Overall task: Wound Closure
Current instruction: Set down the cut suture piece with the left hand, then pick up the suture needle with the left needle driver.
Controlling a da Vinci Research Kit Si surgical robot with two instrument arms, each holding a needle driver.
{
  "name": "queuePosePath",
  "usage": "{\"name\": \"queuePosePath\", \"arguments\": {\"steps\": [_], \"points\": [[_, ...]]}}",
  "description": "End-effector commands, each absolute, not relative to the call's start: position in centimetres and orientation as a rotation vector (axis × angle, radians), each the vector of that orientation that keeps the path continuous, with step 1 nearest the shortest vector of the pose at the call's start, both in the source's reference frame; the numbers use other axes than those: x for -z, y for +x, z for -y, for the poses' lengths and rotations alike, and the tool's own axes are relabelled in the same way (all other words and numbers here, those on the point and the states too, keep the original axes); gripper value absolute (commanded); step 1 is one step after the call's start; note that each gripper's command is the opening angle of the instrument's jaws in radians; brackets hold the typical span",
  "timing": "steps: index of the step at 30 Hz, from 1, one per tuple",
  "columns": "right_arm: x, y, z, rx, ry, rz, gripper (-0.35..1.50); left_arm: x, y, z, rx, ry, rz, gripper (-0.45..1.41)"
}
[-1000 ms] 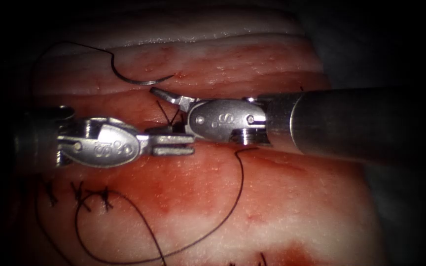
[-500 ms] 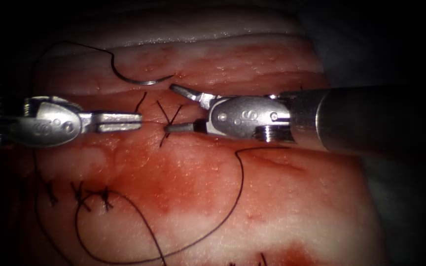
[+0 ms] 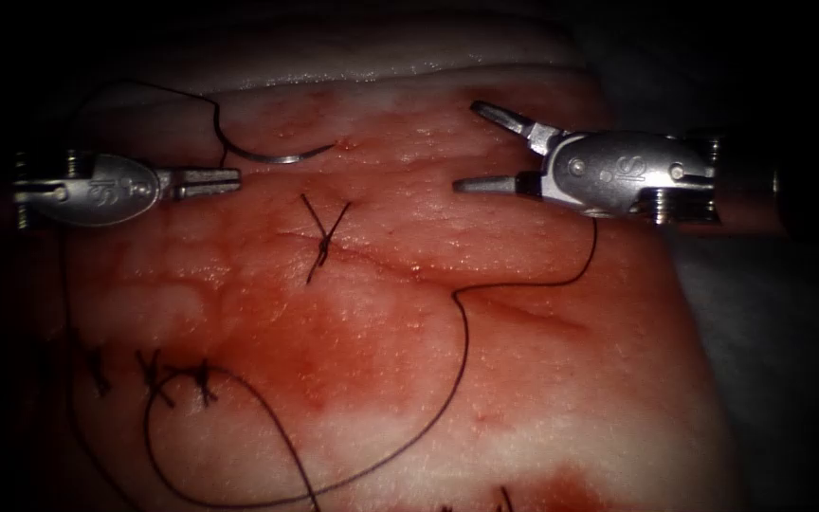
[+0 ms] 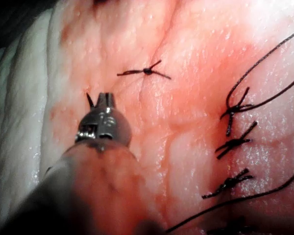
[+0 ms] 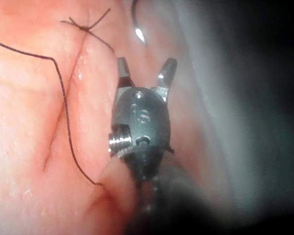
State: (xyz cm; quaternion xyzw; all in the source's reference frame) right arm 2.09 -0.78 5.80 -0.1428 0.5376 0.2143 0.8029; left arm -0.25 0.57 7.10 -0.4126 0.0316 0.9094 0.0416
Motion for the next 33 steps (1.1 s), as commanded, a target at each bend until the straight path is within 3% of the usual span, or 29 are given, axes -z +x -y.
{"name": "queuePosePath", "arguments": {"steps": [1, 12, 14, 17, 20, 29, 33], "points": [[-5.86, 2.2, 0.76, -0.457, -0.309, -1.154, 1.47, -7.28, -0.2, -0.63, -2.791, -1.201, -0.078, -0.45], [-5.88, 2.24, 0.8, -0.457, -0.318, -1.154, 1.47, -7.79, -0.04, -0.53, -2.647, -1.145, 0.271, -0.45], [-5.89, 2.26, 0.81, -0.457, -0.319, -1.154, 1.47, -7.8, -0.02, -0.52, -2.588, -1.149, 0.324, 0.12], [-5.89, 2.27, 0.81, -0.456, -0.318, -1.151, 1.47, -7.76, -0.03, -0.51, -2.565, -1.162, 0.357, 0.56], [-5.89, 2.27, 0.82, -0.456, -0.318, -1.151, 1.47, -7.63, -0.06, -0.52, -2.543, -1.19, 0.413, 0.79], [-5.89, 2.27, 0.81, -0.456, -0.318, -1.151, 1.47, -7.08, -0.17, -0.79, -2.459, -1.243, 0.344, 0.81], [-5.89, 2.26, 0.81, -0.455, -0.316, -1.149, 1.47, -7.06, -0.31, -1.01, -2.445, -1.226, 0.282, 0.49]]}}
